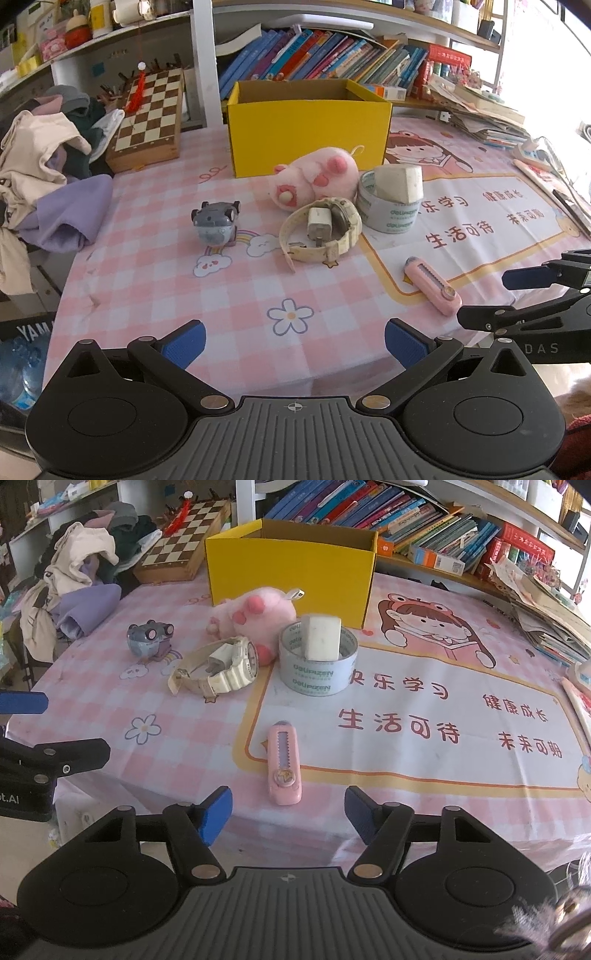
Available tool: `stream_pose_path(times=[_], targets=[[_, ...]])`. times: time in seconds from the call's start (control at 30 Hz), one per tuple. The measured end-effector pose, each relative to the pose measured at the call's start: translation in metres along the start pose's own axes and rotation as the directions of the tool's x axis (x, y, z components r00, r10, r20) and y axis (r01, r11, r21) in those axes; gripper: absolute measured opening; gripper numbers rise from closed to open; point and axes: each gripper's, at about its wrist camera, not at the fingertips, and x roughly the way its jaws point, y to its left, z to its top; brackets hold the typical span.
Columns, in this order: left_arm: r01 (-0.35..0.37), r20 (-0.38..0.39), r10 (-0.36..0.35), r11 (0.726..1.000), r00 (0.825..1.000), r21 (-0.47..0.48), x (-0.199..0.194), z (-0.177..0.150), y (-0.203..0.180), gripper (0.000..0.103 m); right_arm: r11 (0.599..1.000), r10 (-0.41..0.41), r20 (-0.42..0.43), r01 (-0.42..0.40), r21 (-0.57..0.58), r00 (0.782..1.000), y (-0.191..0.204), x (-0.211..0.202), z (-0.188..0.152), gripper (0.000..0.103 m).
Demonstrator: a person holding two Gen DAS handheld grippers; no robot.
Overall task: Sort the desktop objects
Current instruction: 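Lower the right tool onto the pink box cutter and close it, then close the left tool on the white wristwatch band while the right tool holds the pink cutter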
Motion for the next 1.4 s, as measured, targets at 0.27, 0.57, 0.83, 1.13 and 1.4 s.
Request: stream_pose_path(times=[0.27, 0.57, 0.83, 1.13, 1.4], targets=[[0.006, -0.001, -0.006, 1.0, 1.0, -0.011, 0.006, 0.004, 0.004, 0.103, 1.0, 0.011, -0.027, -0.011, -0.013, 1.0, 0.0, 0.013, 0.008, 0.059], [0.008, -0.004, -0.008, 1.0, 1.0, -0.024, 0.013, 0.007, 0.006, 0.103, 0.998, 0.032, -0.073, -0.035, -0.043, 0.997, -0.002, 0.032, 0.018, 0.054], [0.008, 0.017, -0.008, 1.0, 1.0, -0.024, 0.015, 0.01, 0.005, 0.103, 0.996, 0.062, -0.106, -0.068, -0.06, 0.992, -0.004, 0.045, 0.026, 0.049], [0.016, -0.005, -0.016, 1.0, 1.0, -0.008, 0.027, 0.015, -0.002, 0.103, 0.993, 0.086, -0.141, -0.097, -0.07, 0.986, -0.009, 0.06, 0.033, 0.043], [-0.01, -0.016, 0.01, 0.999, 1.0, -0.038, 0.034, 0.02, 0.003, 0.103, 0.984, 0.108, -0.146, -0.126, -0.122, 0.983, -0.007, 0.07, 0.042, 0.024]])
